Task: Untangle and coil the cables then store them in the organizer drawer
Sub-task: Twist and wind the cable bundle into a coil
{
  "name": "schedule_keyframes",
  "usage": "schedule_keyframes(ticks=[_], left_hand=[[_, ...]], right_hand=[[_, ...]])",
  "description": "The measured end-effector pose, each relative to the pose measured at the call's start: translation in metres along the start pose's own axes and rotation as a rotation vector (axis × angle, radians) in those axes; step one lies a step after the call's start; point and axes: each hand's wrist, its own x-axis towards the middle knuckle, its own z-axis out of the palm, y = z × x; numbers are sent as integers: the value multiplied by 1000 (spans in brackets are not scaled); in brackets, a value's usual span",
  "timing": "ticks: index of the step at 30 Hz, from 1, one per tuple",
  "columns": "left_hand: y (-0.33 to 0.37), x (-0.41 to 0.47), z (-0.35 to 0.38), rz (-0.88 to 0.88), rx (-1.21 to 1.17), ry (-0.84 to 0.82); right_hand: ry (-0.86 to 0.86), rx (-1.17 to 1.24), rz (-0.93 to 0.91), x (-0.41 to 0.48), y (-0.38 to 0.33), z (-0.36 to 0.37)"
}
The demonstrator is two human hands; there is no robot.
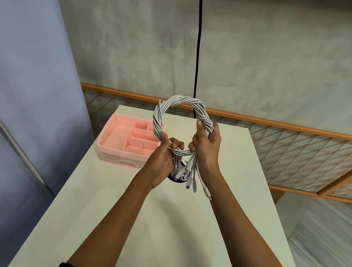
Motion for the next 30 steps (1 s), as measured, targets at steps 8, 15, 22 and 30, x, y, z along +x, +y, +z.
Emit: schedule_keyframes(ticks=[8,15,22,30], left_hand=[[-7,2,14,45,247,139],[-13,-3,9,-10,170,57],[-13,-12,1,-88,184,-332],[-20,-16,9,-41,222,-216]], right_hand=[[63,-142,-9,3,-4,-1],[85,-135,39,5,-10,-4],[456,102,230,14,-19,-5],[622,242,298,10,-12,4]])
